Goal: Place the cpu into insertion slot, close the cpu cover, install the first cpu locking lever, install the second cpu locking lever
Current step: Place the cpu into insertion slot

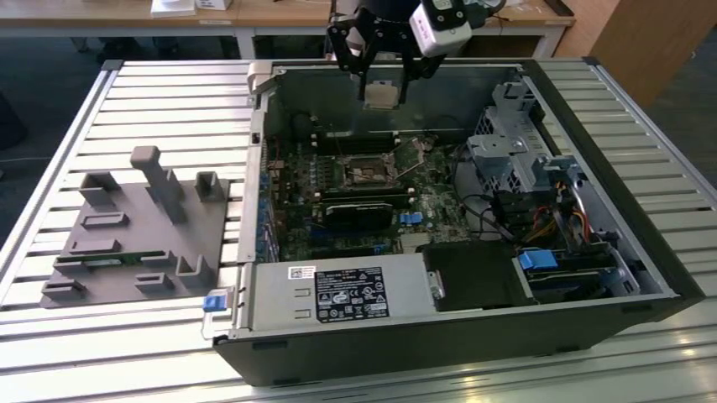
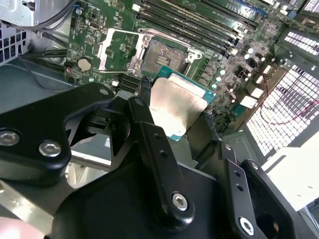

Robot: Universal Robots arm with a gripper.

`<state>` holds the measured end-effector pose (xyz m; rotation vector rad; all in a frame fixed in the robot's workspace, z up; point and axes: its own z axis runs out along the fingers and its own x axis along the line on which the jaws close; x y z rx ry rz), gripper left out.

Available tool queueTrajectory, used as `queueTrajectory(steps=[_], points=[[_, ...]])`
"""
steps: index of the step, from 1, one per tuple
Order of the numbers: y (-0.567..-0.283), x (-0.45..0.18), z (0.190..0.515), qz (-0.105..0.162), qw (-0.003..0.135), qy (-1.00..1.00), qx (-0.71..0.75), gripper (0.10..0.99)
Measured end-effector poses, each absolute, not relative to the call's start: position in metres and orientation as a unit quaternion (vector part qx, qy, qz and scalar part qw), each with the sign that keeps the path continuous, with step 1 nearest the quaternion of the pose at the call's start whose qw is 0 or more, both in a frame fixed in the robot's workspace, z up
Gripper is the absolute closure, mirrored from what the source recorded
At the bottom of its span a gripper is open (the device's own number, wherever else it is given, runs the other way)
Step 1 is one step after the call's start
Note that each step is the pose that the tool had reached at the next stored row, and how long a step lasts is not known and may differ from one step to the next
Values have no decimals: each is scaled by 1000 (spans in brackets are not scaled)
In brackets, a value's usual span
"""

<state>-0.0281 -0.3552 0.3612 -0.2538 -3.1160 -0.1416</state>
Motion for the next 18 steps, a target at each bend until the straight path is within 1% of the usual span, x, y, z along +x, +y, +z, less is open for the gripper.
queueTrajectory(steps=[18], points=[[-355,-28,361,-45,5,-994,-100,549]])
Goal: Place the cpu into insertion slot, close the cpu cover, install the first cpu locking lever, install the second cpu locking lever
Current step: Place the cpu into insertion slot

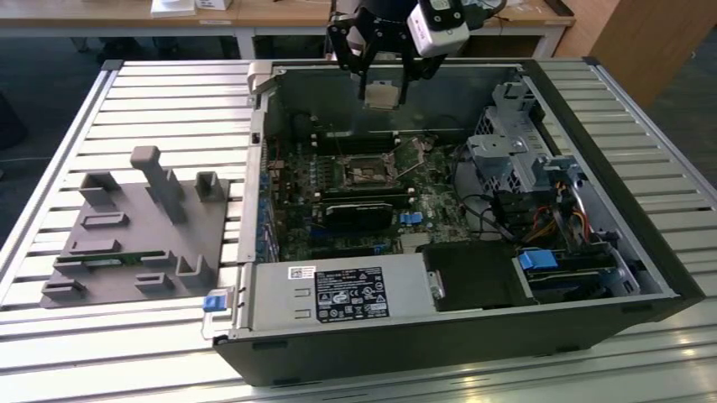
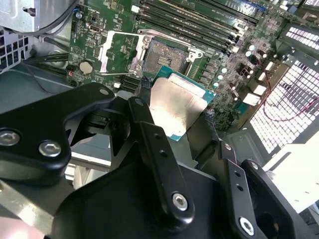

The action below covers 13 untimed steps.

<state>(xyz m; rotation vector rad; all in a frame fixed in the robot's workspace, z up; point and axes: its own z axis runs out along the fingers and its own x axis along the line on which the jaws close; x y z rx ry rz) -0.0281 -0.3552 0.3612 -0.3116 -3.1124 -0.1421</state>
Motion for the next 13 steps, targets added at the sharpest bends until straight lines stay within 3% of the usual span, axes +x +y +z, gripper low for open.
queueTrajectory(steps=[13], points=[[-355,-28,361,-45,4,-991,-123,549]])
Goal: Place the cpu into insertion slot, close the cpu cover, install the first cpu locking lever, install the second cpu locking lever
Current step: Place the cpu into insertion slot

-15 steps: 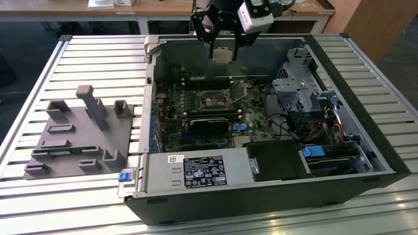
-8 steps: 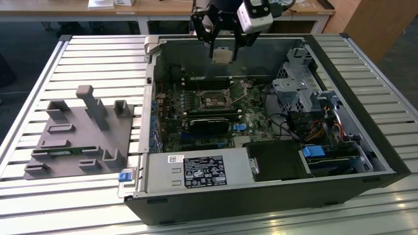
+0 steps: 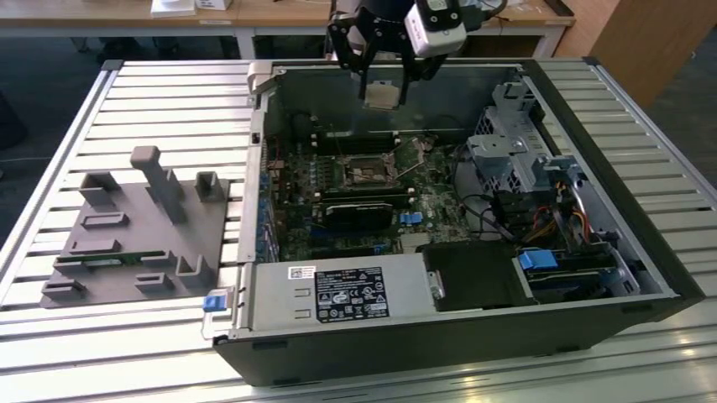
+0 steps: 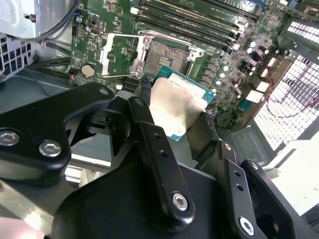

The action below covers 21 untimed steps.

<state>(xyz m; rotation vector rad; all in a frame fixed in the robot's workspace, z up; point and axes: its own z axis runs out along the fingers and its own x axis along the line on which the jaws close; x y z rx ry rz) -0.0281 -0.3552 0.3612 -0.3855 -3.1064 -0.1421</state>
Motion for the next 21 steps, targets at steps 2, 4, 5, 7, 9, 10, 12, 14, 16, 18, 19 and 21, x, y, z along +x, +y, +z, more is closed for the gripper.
queueTrajectory(steps=[2,4,5,7,9,10,12,14,16,18,19,21], points=[[-355,-28,361,-45,4,-990,-135,549],[-355,-28,361,-45,3,-988,-149,549],[-355,-28,361,-45,3,-987,-156,549],[-355,-28,361,-45,2,-984,-171,549],[-355,-28,361,-45,1,-982,-185,549],[-355,-28,361,-45,1,-980,-192,549],[-355,-28,361,-45,0,-978,-201,549],[-355,-28,361,-45,0,-977,-209,549],[-355,-28,361,-45,0,-976,-215,549],[-355,-28,361,-45,0,-974,-221,549],[-355,-28,361,-45,-1,-974,-224,549],[-355,-28,361,-45,-1,-972,-229,549]])
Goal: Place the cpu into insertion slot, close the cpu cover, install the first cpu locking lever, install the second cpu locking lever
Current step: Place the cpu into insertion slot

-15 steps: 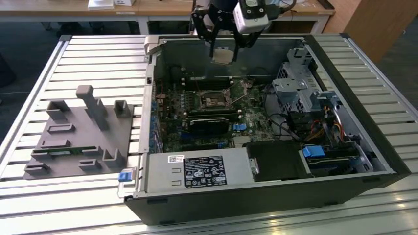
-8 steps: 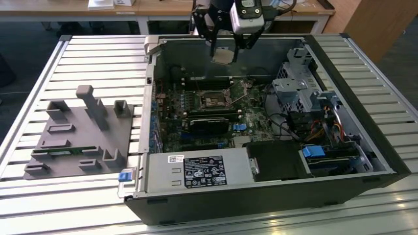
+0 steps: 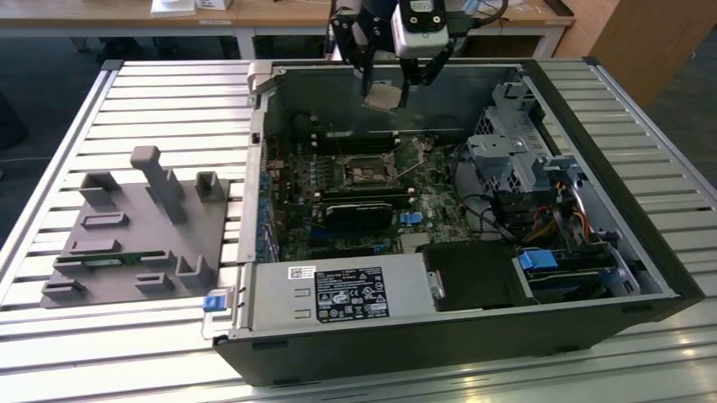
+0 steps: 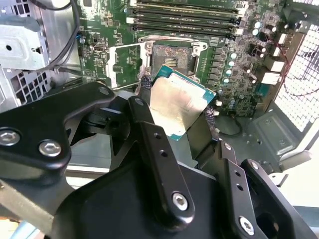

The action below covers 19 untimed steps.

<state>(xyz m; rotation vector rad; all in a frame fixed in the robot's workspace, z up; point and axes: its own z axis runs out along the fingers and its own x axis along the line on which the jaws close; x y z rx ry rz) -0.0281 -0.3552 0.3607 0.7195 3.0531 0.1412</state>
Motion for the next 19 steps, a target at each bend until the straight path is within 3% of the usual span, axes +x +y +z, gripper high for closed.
queueTrajectory(steps=[19], points=[[-355,-28,361,45,3,958,282,549]])
